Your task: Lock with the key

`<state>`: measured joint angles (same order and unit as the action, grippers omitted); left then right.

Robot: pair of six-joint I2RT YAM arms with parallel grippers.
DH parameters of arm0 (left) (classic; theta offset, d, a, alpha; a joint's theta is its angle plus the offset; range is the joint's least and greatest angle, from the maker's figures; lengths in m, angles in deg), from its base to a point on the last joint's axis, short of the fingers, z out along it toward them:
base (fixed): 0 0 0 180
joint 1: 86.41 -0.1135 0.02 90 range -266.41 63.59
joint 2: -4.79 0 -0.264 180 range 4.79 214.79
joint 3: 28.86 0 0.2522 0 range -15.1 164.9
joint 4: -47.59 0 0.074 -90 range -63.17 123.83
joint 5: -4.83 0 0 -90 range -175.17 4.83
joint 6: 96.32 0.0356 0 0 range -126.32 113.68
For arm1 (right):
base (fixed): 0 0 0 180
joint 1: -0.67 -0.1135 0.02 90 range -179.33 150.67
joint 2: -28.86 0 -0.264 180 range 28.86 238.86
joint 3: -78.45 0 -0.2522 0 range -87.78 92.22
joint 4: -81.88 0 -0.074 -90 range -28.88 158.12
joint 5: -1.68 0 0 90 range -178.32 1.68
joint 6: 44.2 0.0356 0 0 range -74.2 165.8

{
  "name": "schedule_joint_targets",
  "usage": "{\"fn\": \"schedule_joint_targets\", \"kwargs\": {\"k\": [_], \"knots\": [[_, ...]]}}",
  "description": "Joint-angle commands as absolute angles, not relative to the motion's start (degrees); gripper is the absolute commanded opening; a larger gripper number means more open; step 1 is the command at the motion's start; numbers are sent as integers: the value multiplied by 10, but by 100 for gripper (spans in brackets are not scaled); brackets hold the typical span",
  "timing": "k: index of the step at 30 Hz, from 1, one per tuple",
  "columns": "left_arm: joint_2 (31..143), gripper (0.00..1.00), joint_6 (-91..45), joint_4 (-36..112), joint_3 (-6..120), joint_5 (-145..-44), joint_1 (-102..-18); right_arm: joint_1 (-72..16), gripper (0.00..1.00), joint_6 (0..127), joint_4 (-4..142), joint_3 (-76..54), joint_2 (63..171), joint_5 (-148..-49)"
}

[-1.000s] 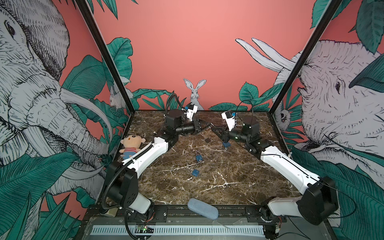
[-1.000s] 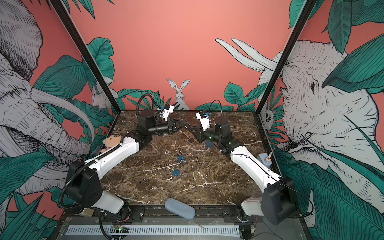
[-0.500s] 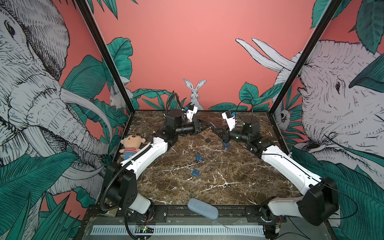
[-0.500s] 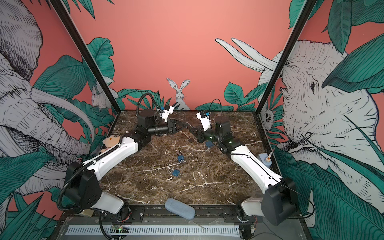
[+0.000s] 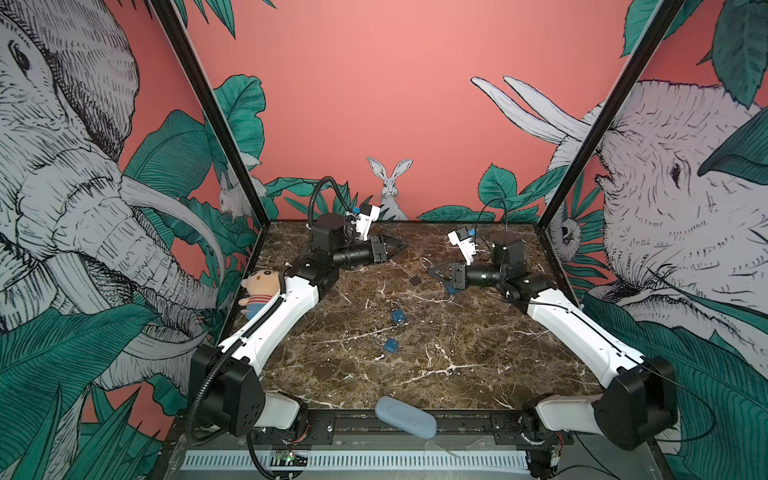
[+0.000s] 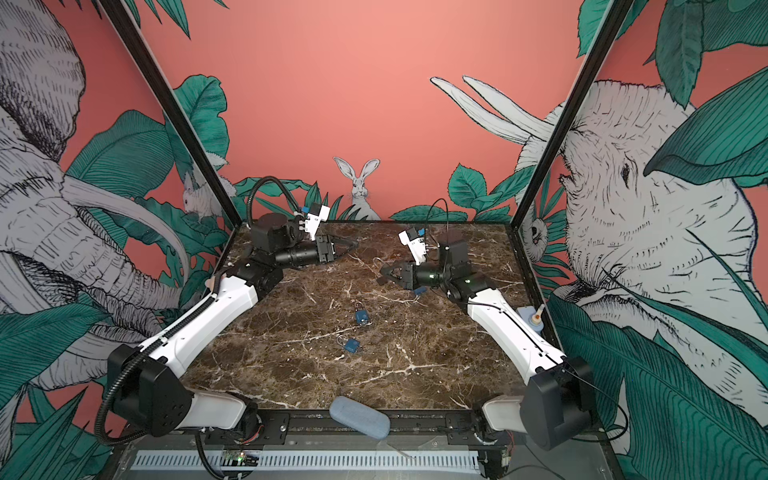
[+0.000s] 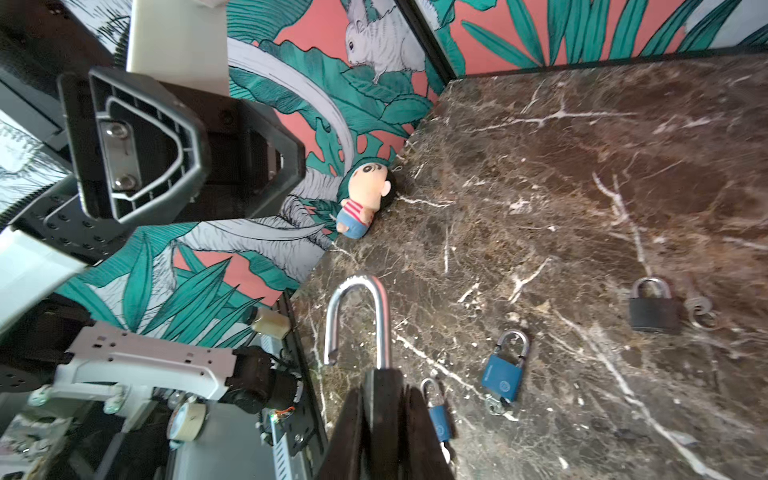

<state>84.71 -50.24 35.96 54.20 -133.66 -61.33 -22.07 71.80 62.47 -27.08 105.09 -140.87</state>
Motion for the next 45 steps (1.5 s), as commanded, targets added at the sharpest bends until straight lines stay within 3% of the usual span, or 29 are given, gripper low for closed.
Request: {"fn": "schedule_joint_targets", "kwargs": {"k": [1,13,24,45], "knots": [[842,42,-493,351,530,-1387,-610,-219,0,764,677,-280,1047,-1480],[860,41,-479,329,520,-1443,-589,-219,0,849,762,-295,1061,-1532],[882,29,-484,341,533,-1452,-578,-219,0,860,773,-298,1064,-1541],[887,18,-508,380,537,-1438,-578,-220,0,867,779,-299,1069,-1552]]}}
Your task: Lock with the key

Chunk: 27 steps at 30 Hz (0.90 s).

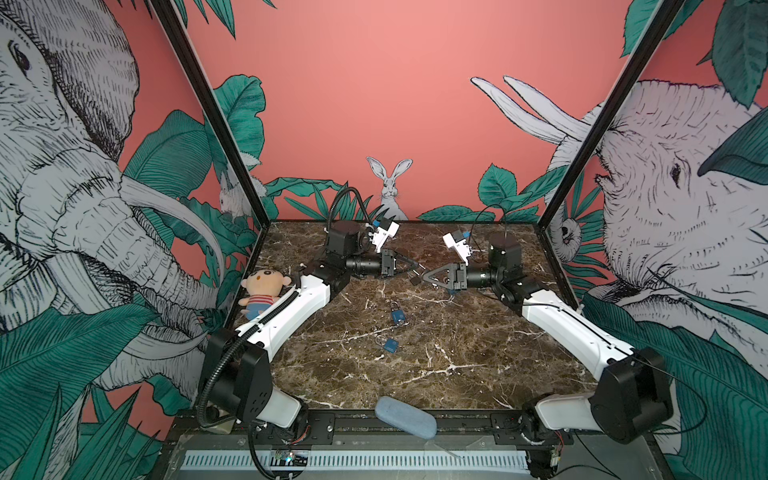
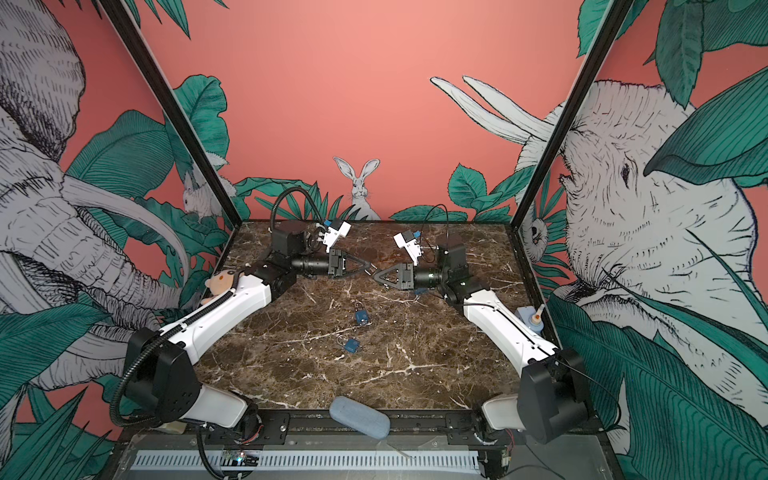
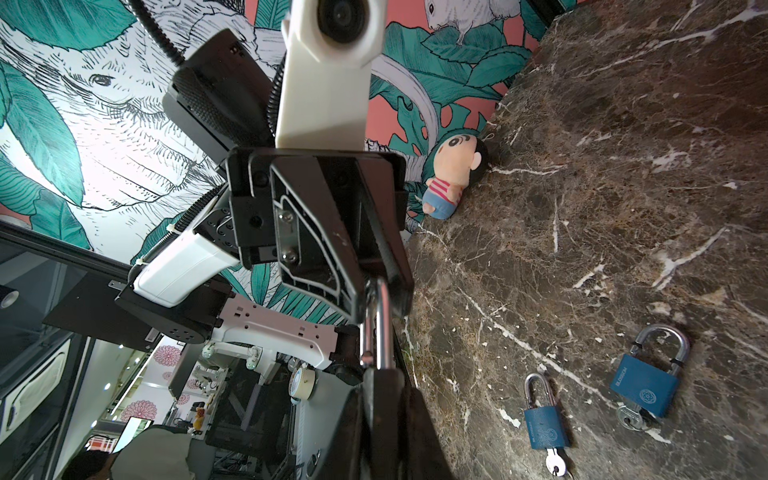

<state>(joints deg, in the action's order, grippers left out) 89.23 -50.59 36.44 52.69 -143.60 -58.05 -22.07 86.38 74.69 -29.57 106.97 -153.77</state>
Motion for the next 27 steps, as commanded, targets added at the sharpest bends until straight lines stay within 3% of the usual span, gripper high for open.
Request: {"fn": "schedule_joint_targets", "kwargs": {"k": [1,9,21,27], "knots": [[887,17,-506,379,536,-1436,-578,-219,0,865,778,-298,1069,-1552],[889,0,-501,376,531,-1436,-578,-220,0,902,822,-304,1067,-1566],[901,0,-494,391,510,-1438,-578,-220,0,1126,1108,-347,1077,-1596],[901,0,-508,408,497,-1436,-572,-221,0,1148,1135,-345,1083,-1589]]}}
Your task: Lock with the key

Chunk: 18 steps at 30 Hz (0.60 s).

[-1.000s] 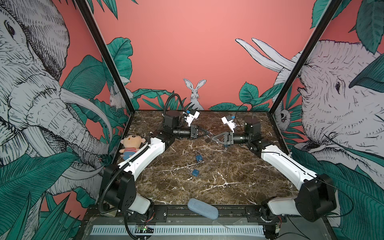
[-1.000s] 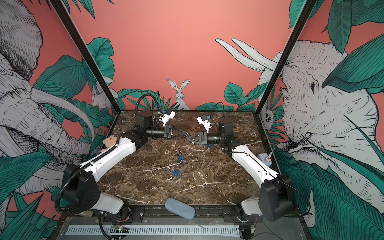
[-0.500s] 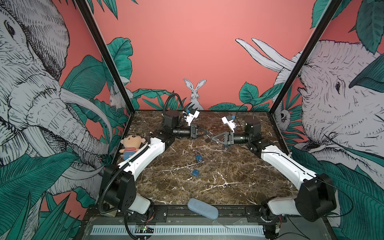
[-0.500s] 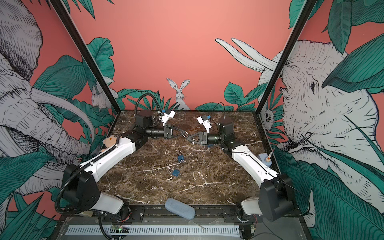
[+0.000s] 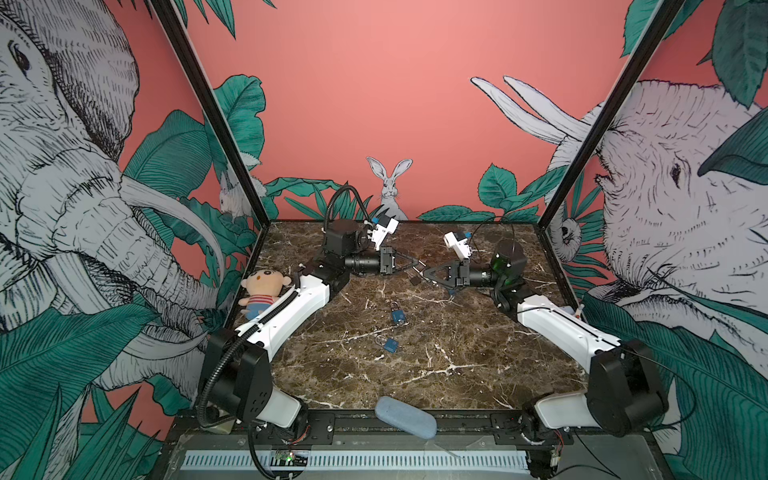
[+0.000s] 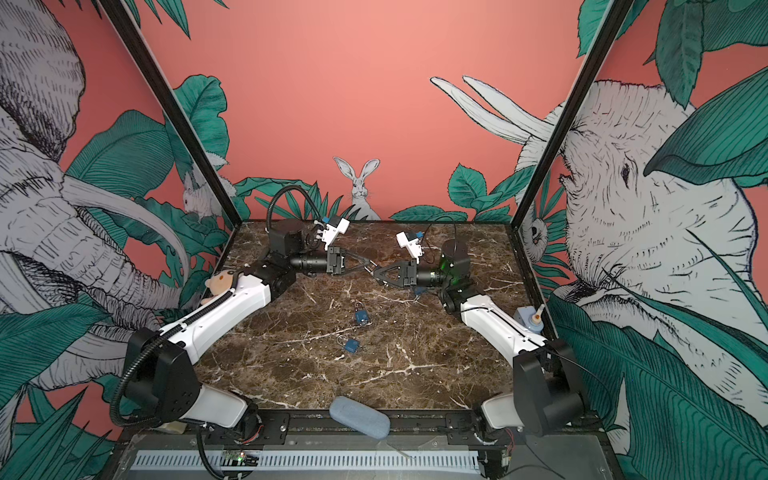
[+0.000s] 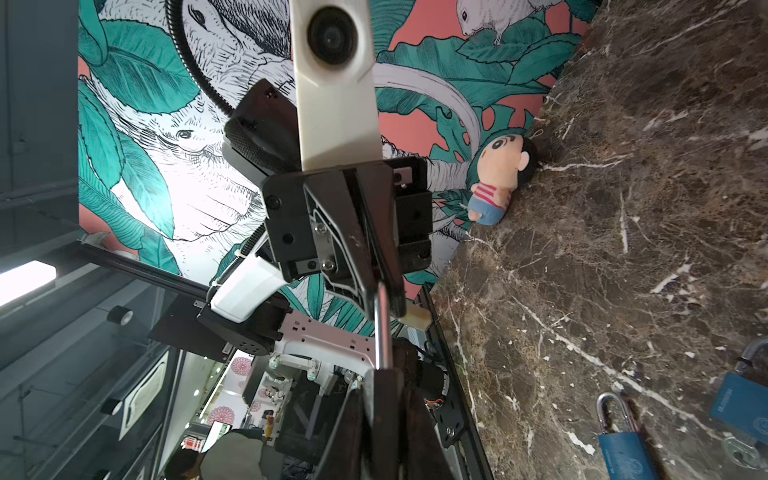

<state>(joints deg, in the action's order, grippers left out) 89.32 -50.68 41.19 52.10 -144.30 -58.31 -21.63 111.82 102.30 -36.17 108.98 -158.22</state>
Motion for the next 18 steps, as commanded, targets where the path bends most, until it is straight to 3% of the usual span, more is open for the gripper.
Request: {"fn": "schedule_joint_targets", "kwargs": {"k": [1,18], "knots": [[901,0,-511,411,495,-1435,-570,-221,0,1148,1135,-345,1084,-1588],[884,0,-514,382,464,-1426,-521,-221,0,1059,1023,-319,1086,-1559]]}}
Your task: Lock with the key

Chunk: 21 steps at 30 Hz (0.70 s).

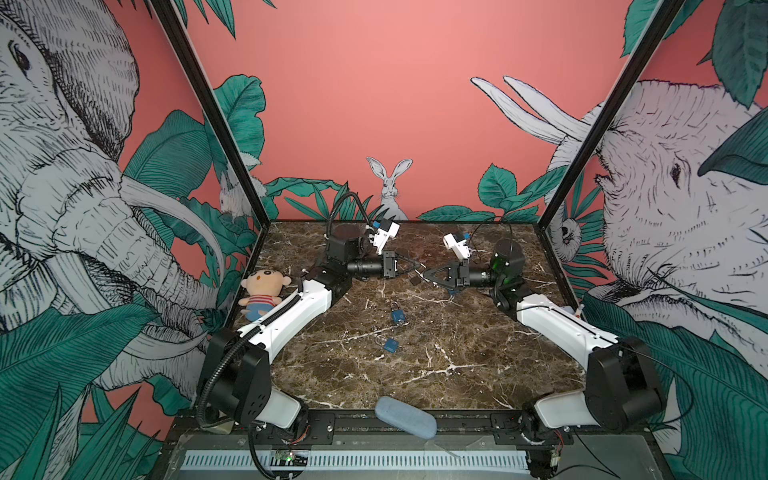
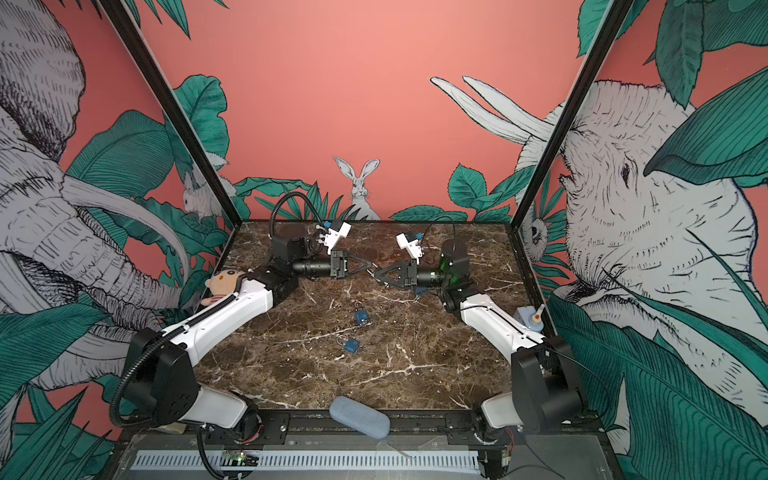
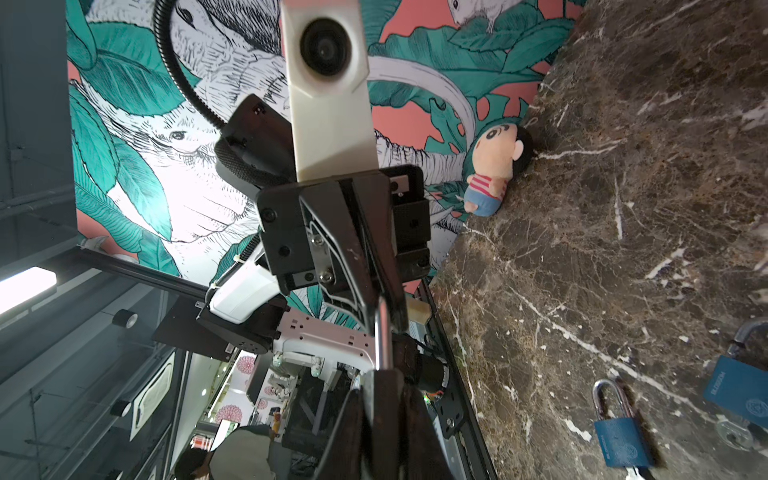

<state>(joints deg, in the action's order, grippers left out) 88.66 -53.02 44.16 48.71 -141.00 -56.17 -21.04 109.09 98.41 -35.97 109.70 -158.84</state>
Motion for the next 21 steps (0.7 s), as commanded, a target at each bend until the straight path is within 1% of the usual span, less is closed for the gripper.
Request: {"fn": "schedule_joint_targets", "kwargs": {"k": [1,7,11,13,17,21], "knots": [[882,0,-511,377,462,-1423,-519,-221,0,1053,1015,-318,1085,-1555],[876,0,-509,369,438,-1410,-495,-221,0,1029,986,-306,1089,-1545],[884,0,-529,394,408,-1400,-466,-220,0,1029,989,-298,1100,-1545],[888,0,-544,420,392,-1397,-438,-221,0,1028,991,-294,1107,-1545],[889,0,-568,457,373,-1387,-422,-221,0,1028,994,-283,1120,-1549],[891,0,-570,462,375,-1382,-415,-222,0,1016,977,-274,1131,-1551]]}}
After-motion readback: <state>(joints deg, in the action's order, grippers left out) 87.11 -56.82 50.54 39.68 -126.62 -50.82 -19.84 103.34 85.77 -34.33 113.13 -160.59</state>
